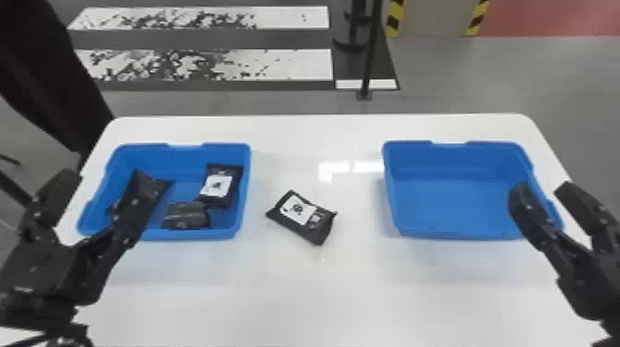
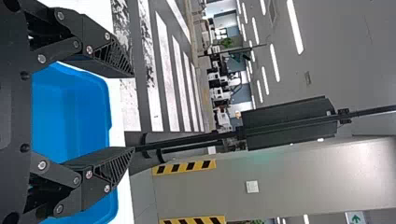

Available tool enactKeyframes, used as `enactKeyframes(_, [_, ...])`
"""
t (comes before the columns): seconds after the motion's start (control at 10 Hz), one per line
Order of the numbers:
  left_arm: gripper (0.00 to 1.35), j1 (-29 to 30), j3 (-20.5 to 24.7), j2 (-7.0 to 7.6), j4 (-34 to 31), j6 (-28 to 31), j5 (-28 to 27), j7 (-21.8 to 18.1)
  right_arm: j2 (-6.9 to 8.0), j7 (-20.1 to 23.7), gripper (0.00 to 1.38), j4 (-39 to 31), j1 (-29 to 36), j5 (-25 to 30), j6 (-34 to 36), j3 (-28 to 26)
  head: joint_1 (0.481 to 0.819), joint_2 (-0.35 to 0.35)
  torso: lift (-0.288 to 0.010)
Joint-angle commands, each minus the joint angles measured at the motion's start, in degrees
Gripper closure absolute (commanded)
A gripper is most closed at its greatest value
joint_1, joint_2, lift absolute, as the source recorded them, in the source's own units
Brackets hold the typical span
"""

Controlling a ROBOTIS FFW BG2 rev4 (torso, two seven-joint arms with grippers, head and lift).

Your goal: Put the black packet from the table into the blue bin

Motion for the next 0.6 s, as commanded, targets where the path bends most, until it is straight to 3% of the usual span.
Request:
enactKeyframes(0.0, [0.15, 0.0, -0.1, 0.10, 0.0, -0.1, 0.0, 0.0, 0.05, 0.0, 0.51, 0.0, 0.0, 0.0, 0.0, 0.0, 0.695, 0.016, -0.110])
enactKeyframes(0.5, [0.15, -0.4, -0.9, 0.36, 0.0, -0.1, 0.0, -0.1, 0.05, 0.0, 0.51, 0.0, -0.1, 0.0, 0.0, 0.0, 0.695, 0.012, -0.110])
